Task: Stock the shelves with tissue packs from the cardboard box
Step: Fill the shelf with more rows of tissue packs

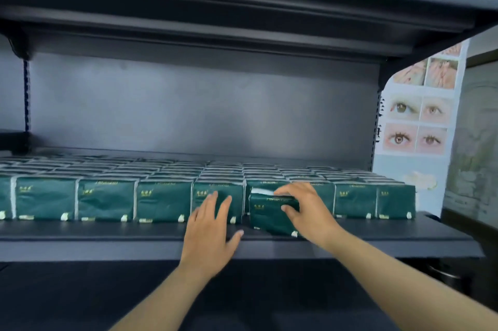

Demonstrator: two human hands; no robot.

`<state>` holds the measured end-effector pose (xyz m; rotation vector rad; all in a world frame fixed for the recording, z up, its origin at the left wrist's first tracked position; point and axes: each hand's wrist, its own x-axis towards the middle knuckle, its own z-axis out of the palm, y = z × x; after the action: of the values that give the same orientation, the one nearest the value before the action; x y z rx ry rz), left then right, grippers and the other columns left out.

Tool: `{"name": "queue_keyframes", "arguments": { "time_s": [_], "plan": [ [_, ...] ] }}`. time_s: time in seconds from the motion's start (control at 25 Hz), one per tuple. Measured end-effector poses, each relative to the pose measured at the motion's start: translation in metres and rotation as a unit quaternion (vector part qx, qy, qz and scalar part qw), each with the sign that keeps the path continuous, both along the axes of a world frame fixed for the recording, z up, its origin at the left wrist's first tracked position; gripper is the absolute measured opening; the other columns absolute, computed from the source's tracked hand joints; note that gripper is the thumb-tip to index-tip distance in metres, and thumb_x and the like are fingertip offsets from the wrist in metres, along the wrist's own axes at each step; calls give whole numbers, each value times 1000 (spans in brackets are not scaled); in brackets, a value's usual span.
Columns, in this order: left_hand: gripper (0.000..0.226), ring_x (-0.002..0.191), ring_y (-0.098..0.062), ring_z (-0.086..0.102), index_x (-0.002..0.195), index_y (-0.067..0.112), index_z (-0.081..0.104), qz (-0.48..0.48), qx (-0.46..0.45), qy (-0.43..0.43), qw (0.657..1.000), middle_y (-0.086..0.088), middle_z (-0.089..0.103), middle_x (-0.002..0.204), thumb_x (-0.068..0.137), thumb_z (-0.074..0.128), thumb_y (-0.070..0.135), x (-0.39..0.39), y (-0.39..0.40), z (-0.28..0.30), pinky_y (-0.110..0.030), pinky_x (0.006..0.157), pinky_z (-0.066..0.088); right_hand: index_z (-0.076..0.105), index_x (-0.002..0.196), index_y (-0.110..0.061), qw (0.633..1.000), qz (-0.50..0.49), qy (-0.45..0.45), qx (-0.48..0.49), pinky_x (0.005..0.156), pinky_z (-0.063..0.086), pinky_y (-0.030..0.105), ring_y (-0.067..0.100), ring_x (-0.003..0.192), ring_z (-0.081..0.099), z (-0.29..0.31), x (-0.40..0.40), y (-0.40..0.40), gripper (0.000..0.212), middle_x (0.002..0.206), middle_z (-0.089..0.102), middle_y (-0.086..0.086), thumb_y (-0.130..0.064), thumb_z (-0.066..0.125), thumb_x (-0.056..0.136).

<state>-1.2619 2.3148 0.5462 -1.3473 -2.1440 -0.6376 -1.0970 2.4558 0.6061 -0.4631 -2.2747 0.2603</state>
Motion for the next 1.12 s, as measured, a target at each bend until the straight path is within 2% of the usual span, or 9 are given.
{"name": "queue_keyframes", "arguments": {
  "time_s": [0.12,0.28,0.44,0.56,0.64,0.68,0.8,1.0,1.12],
  "plan": [
    [62,117,-29,58,124,13,61,40,-13,3,999,-15,55,132,84,38,53,-7,17,-15,-44,88,50,62,115,-23,997,31,8,73,103,32,29,7,114,37,-14,-26,40,34,115,53,-9,-17,69,83],
    [60,118,-29,56,126,13,59,73,36,69,994,-14,54,133,85,35,49,-10,23,-23,-43,88,50,56,125,-26,984,40,-14,173,99,31,36,15,118,37,-22,-40,74,48,119,51,-4,-31,72,80],
    [64,122,-30,52,132,12,53,84,34,52,995,-15,50,138,87,32,52,-7,23,-21,-43,94,45,41,138,-29,980,-13,-53,189,106,23,42,17,129,24,-28,-32,67,65,137,40,0,-36,70,81],
    [76,138,-25,30,144,16,36,33,52,-4,998,-9,28,153,85,26,63,6,7,-30,-36,112,23,35,140,-30,989,-22,-37,143,110,12,33,14,135,15,-40,-2,41,66,146,28,-3,-38,66,83],
    [82,143,-20,13,148,19,27,-5,50,-58,997,-4,12,158,82,24,68,28,-16,-52,-29,115,6,39,138,-28,990,-12,-28,136,109,11,31,12,134,15,-53,30,18,60,146,29,-3,-37,65,84],
    [82,144,-19,12,148,19,28,-15,40,-63,997,-5,10,158,82,26,67,45,-31,-70,-30,115,4,41,136,-26,990,-11,-30,138,107,12,30,12,134,15,-63,51,5,58,145,31,-2,-36,66,84],
    [73,142,-24,21,143,16,39,-17,4,-81,997,-10,19,156,86,42,62,97,-78,-125,-37,115,17,47,132,-22,989,-25,-65,132,106,18,35,15,131,20,-100,113,-34,55,143,36,1,-32,68,82],
    [68,137,-25,31,142,16,37,23,-126,-133,983,-9,30,149,86,59,50,178,-150,-210,-38,107,32,46,132,-21,988,-31,-138,61,104,21,35,16,132,22,-195,207,-98,57,141,36,1,-32,69,81],
    [56,99,-33,58,118,6,58,-6,-155,-129,979,-14,57,111,77,73,40,221,-189,-271,-41,81,51,41,137,-22,975,-35,-220,8,107,23,38,18,134,21,-260,253,-128,59,144,31,0,-34,65,85]
  ]
}}
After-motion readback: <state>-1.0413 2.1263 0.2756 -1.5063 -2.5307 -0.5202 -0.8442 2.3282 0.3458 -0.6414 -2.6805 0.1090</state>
